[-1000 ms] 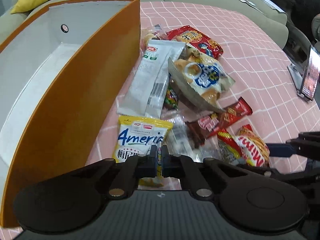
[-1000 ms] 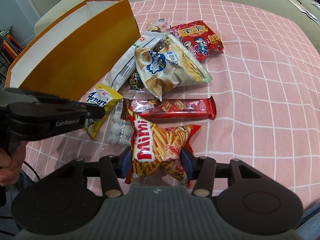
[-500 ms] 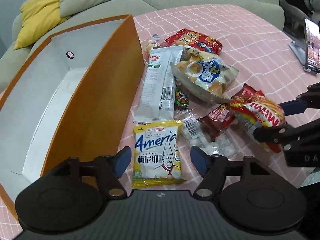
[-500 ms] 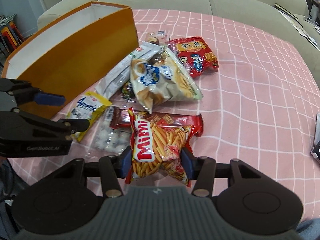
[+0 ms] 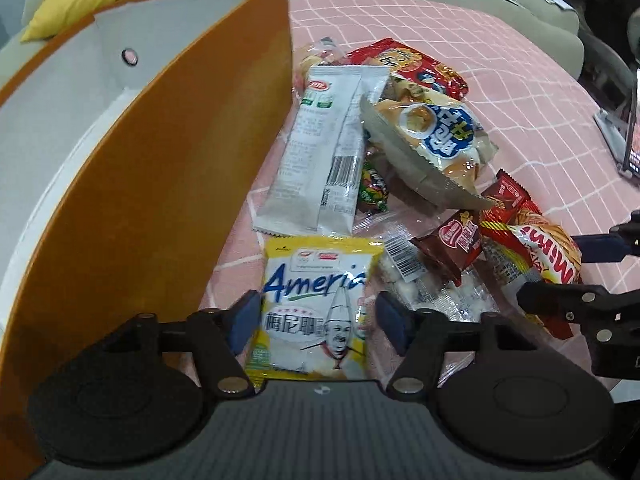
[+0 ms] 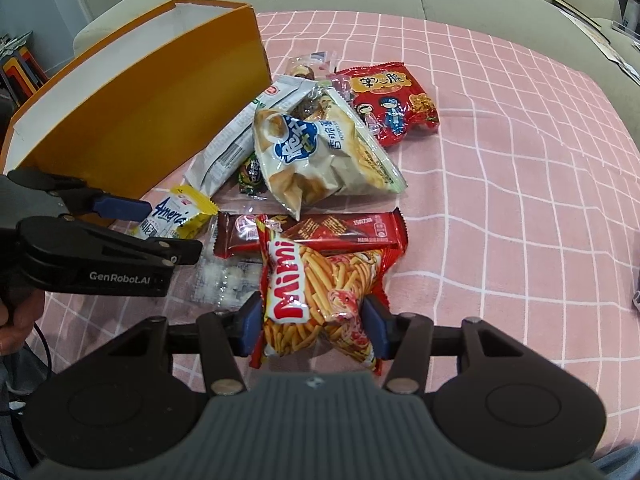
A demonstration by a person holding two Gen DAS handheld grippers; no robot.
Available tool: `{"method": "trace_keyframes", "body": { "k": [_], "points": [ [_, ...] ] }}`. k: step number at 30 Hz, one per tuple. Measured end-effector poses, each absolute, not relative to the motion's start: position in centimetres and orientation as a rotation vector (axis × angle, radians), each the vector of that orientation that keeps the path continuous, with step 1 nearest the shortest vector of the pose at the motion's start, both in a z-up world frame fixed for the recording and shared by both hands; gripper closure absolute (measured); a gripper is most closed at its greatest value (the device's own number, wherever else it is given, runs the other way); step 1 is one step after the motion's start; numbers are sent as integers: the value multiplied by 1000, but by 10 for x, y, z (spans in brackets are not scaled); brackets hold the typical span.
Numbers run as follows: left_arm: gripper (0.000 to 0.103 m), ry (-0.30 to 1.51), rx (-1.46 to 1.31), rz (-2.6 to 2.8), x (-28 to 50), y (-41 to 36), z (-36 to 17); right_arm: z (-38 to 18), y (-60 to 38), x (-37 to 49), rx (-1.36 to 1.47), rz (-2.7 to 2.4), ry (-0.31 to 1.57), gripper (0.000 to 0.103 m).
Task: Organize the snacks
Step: 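Close the left gripper on the yellow Ameria packet and lift it, then carry both packets over the shoebox and release them inside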
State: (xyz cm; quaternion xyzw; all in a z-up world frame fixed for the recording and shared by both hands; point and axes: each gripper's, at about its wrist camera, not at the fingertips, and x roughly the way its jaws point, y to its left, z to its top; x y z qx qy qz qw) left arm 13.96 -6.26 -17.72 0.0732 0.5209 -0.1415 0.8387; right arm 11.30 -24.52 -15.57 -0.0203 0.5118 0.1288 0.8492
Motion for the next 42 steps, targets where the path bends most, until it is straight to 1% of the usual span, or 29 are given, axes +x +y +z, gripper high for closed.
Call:
{"method": "trace_keyframes", "body": {
  "k": [1, 5, 11, 19, 30, 42],
  "points": [
    [41, 1100, 144, -301, 139, -61, -177, -156, -245, 113, -43, 271, 1077, 52],
    [43, 1104, 117, -325, 135, -61, -174, -155, -244, 112, -50, 270, 1073, 52],
    [43, 1118, 73, -320, 127, -60, -169, -154, -244, 111, -53, 270, 1072, 52],
    [43, 1053, 64, -334, 105, -63, -138, -145, -244, 105, -50, 277, 1059, 53],
    [43, 933, 52, -304, 87, -54, -80, -108, -234, 86, -32, 323, 978, 54],
    [43, 842, 65, -173, 86, 2, -25, -50, -176, 92, -86, 517, 824, 55]
  ]
}}
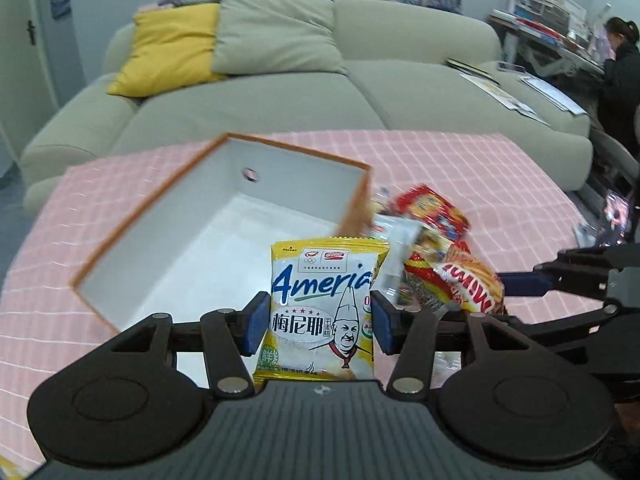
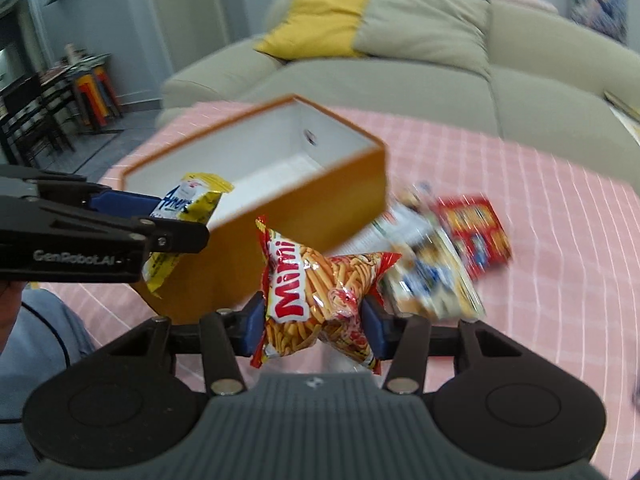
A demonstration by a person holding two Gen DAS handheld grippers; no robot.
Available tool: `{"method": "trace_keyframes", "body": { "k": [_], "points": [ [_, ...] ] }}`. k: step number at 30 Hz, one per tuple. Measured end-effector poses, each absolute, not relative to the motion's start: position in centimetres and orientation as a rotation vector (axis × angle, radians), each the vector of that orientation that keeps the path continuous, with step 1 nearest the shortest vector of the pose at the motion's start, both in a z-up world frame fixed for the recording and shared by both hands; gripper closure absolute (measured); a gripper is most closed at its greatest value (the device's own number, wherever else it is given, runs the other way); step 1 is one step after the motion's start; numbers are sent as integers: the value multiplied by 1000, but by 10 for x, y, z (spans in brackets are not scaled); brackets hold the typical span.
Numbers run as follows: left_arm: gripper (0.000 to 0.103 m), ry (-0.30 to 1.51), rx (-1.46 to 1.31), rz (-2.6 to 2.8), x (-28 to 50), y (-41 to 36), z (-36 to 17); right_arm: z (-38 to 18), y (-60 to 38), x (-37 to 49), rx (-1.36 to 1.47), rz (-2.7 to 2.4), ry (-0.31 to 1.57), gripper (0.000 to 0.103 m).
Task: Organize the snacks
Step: 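Carry both packets over the shoebox and release them inside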
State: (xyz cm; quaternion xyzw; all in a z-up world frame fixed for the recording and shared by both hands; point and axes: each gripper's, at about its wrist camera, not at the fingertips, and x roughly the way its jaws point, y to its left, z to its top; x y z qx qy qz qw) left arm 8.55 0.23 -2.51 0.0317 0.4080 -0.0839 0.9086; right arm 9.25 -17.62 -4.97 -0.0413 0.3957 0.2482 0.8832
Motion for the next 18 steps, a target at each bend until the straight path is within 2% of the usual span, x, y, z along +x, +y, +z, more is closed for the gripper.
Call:
{"method": "trace_keyframes", "body": {
  "k": [9, 18],
  "points": [
    [43, 871, 124, -99, 117, 40, -12, -23, -117, 129, -194, 652, 730, 55],
    [43, 997, 199, -66, 157, 64, -39, -34, -51, 180, -395, 730, 722, 56]
  ]
}}
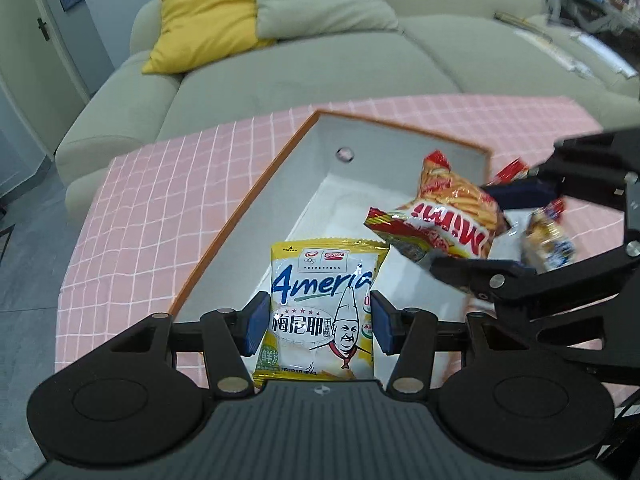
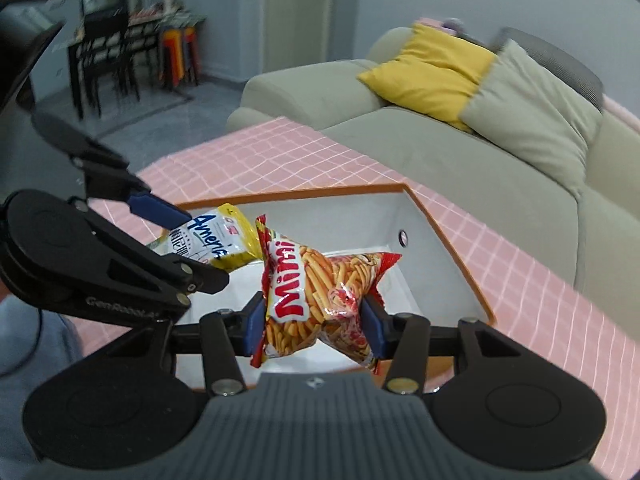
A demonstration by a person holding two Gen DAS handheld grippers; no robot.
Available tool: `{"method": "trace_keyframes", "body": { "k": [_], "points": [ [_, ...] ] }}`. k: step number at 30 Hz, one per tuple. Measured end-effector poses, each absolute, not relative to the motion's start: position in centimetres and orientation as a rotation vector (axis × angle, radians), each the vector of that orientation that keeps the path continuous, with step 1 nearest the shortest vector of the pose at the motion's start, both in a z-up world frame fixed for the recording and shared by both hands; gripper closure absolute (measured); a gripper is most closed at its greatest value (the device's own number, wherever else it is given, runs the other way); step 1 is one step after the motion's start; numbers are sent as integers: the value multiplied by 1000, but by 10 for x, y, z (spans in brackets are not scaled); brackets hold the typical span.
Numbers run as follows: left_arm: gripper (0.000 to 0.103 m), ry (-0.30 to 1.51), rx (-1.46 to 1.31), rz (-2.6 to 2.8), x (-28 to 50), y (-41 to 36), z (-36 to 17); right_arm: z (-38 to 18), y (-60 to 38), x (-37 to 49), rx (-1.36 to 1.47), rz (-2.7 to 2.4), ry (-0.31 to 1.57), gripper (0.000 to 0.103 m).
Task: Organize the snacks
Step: 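Carry both packets over the shoebox and release them inside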
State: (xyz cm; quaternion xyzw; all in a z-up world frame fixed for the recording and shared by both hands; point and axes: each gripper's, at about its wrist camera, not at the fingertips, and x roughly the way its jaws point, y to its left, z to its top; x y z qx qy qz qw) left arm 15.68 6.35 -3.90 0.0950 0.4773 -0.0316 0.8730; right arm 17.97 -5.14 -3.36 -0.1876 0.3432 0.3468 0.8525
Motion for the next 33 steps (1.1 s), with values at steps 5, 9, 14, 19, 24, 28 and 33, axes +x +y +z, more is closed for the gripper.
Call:
{"method": "trace_keyframes", "body": {
  "k": [5, 9, 14, 19, 24, 28, 33],
  "points": [
    [43, 1077, 188, -88, 175, 76, -61, -59, -28, 206, -485, 759, 787, 56],
    [43, 1138, 245, -101, 185, 78, -81, -80, -20, 214, -565, 772, 840, 56],
    [43, 1194, 309, -131, 193, 73, -103, -100, -11, 225, -617, 797, 907, 56],
    [43, 1246, 335, -153, 202, 71, -120, -116, -5, 234, -636, 799, 972, 55],
    [43, 1277, 365, -147, 206, 70, -129, -130, -4, 229, -653, 801, 1013, 55],
    [43, 1289, 351, -136, 207, 73, -132, -134, -6, 234, -631, 794, 1043, 53],
    [38, 1276, 343, -133, 206, 75, -128, -131, -6, 241, -614, 784, 1038, 49]
  ]
}}
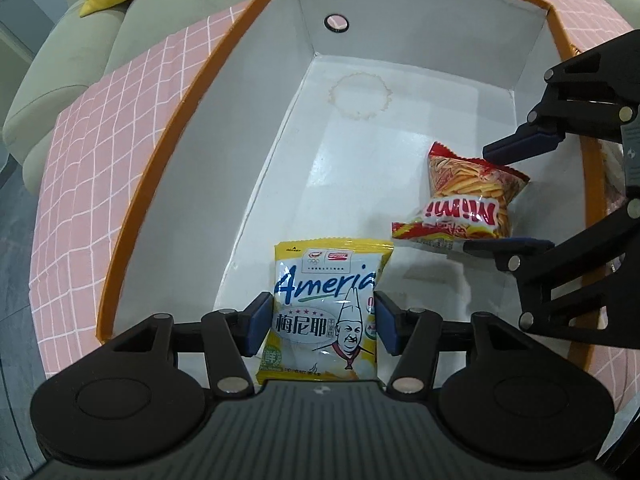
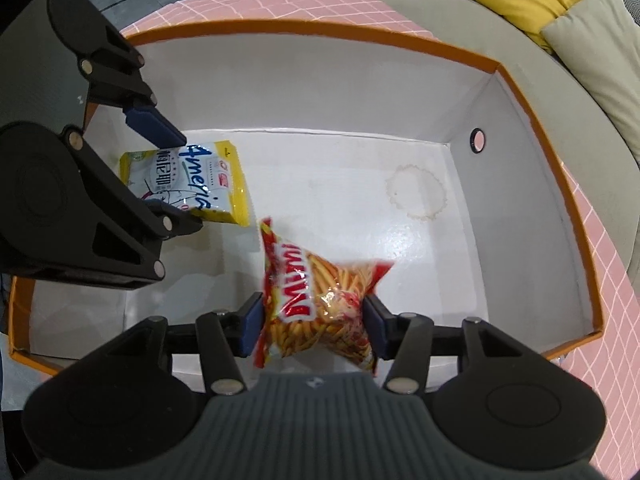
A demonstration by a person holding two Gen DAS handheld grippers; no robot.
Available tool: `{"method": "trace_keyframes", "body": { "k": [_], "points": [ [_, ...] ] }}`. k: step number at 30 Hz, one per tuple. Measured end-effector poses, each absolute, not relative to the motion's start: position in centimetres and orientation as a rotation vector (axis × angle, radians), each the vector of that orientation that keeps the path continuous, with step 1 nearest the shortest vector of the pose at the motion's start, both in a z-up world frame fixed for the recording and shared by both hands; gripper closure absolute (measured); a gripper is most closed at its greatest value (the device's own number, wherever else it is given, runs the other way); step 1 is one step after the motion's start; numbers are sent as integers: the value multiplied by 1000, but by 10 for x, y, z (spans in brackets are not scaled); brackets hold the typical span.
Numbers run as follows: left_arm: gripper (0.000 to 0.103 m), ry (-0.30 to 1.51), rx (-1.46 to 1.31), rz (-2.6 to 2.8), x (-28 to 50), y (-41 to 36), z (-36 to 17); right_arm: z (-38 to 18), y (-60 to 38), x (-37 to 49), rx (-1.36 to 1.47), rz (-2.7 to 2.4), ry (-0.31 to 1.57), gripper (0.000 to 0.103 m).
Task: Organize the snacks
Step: 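Carry both packets over the shoebox and release them inside, then withdraw both grippers from the box back toward the snack pile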
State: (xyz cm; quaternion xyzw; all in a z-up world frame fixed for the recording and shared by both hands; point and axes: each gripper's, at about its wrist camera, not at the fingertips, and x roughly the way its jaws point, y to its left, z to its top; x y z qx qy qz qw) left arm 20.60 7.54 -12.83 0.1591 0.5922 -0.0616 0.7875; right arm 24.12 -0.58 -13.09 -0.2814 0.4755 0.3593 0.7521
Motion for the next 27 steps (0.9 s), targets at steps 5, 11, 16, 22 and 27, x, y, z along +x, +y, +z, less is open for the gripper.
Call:
{"method": "trace_keyframes", "body": {
  "k": [5, 11, 16, 22, 27],
  "points": [
    [35, 1244, 336, -128, 203, 77, -116, -118, -11, 242, -579, 761, 1020, 40],
    [30, 1165, 316, -118, 191, 76, -87, -88, -23, 231, -539, 734, 958, 31],
    [30, 1088, 276, -87, 177, 72, -61, -60, -39, 217, -460, 699, 909, 28],
    [29, 976, 203, -54, 153, 59, -31, -34, -67, 191, -350, 626, 851, 26],
    [29, 901, 150, -42, 133, 42, -16, -25, -91, 169, -290, 549, 808, 25]
  ]
}}
